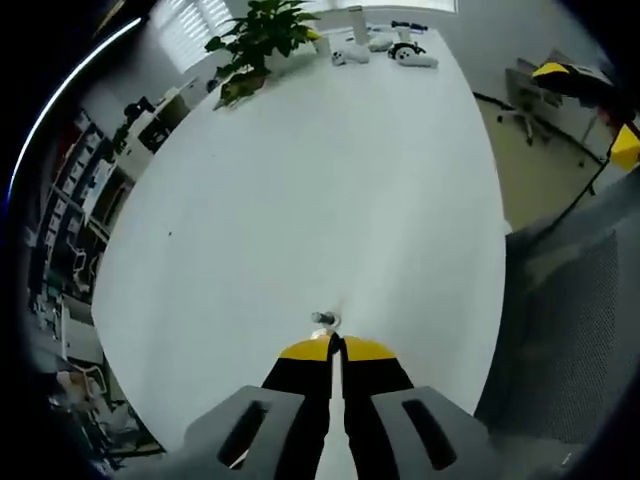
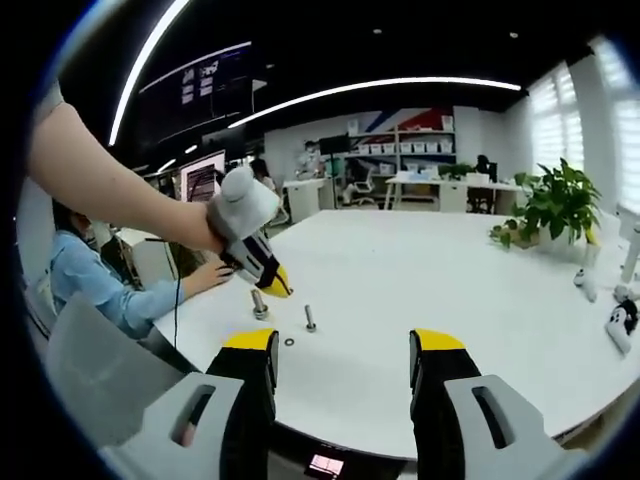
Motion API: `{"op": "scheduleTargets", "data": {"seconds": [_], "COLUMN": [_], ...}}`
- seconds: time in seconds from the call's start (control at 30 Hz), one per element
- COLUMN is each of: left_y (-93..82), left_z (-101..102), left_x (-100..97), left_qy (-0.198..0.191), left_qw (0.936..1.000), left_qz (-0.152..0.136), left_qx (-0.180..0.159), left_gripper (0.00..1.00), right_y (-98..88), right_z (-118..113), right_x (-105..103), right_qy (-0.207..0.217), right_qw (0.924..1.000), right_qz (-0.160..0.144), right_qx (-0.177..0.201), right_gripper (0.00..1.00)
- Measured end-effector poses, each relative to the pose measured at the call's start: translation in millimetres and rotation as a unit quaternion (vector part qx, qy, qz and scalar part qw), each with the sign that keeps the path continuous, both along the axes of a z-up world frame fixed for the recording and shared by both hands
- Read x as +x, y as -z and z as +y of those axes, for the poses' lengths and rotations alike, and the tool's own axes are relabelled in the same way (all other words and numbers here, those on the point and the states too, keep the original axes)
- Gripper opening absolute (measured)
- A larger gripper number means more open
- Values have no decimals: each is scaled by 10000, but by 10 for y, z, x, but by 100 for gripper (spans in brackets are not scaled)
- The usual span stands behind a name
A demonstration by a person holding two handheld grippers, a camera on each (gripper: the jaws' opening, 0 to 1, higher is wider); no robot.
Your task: Place the washer onto the threaded stud by aligning its center hole with the stud, sliding it down to the base, and recovering from edge contact or off-axis alignment until the washer reaches the visible bottom stop.
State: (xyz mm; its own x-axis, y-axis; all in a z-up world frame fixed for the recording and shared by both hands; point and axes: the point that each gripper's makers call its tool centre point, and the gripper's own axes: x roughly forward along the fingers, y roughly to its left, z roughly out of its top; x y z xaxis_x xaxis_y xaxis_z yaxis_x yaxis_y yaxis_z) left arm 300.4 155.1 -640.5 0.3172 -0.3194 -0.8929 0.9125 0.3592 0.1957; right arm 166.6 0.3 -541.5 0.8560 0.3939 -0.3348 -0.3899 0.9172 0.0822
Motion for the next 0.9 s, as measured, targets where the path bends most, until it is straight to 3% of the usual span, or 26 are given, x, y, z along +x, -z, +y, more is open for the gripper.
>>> {"op": "scheduleTargets", "data": {"seconds": [0.43, 0.9], "left_y": [27, 67], "left_z": [-44, -63], "left_x": [134, 108], "left_qy": [96, 130], "left_qw": [9999, 9999], "left_qz": [-80, -21], "left_qx": [99, 5], "left_gripper": [0, 0], "right_y": [-15, -18], "right_z": [14, 52], "right_x": [1, -13], "right_qy": [-19, -96], "right_qw": [10000, 9999], "right_qz": [-5, -13], "right_qx": [59, 95], "right_gripper": [55, 55]}}
